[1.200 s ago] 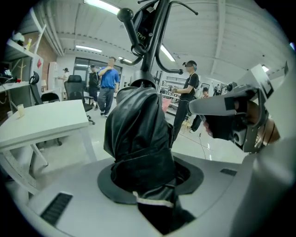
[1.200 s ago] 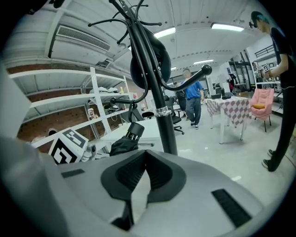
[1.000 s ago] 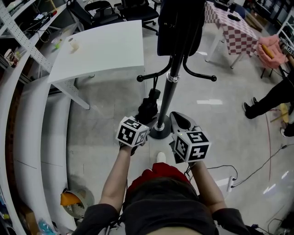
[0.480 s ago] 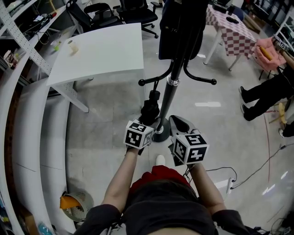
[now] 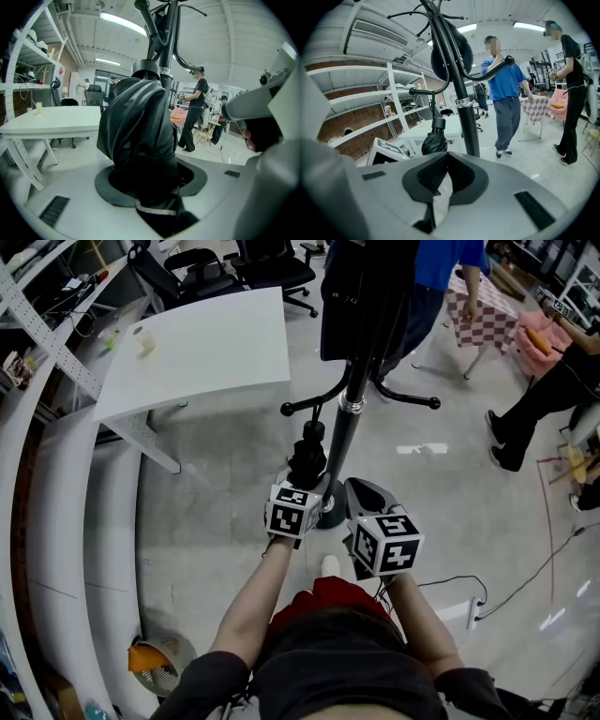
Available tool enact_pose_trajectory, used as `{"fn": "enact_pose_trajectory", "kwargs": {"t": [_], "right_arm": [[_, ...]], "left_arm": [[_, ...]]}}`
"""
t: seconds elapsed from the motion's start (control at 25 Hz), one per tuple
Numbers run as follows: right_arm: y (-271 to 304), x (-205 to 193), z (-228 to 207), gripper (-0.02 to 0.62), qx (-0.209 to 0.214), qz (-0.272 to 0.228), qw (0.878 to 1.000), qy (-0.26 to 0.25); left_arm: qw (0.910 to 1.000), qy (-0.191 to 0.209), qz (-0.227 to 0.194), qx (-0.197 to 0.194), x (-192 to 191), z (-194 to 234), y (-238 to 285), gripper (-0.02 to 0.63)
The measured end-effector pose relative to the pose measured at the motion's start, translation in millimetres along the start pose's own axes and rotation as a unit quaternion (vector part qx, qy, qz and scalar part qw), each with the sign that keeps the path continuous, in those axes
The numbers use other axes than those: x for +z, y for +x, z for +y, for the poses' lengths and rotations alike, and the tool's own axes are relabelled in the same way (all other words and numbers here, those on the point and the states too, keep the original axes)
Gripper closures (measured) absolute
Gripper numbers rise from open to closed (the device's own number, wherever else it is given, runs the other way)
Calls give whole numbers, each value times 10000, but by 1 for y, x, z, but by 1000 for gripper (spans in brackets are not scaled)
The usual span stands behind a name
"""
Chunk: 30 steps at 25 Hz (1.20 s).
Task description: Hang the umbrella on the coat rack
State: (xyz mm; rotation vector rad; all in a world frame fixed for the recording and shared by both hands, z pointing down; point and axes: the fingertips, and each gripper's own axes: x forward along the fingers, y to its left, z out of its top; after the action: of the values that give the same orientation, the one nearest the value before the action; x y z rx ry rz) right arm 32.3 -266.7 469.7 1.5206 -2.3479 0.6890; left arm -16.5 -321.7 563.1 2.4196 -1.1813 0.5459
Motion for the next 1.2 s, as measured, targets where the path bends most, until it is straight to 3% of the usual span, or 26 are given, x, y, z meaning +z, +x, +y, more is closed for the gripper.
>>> {"fn": "enact_pose_trajectory", "kwargs": {"t": [0.32, 0.84, 1.2], "right_arm": [[-2, -5, 3, 577, -67, 29, 10000, 22], [-7, -16, 6, 577, -132, 55, 9998, 125], [-8, -19, 17, 577, -112, 101, 9998, 116]], "left_arm": [[9999, -37, 87, 142, 2, 6, 19, 419], [9993, -223, 51, 300, -1, 18, 24, 342], [9976, -651, -112, 187, -4, 19, 6, 331]]}}
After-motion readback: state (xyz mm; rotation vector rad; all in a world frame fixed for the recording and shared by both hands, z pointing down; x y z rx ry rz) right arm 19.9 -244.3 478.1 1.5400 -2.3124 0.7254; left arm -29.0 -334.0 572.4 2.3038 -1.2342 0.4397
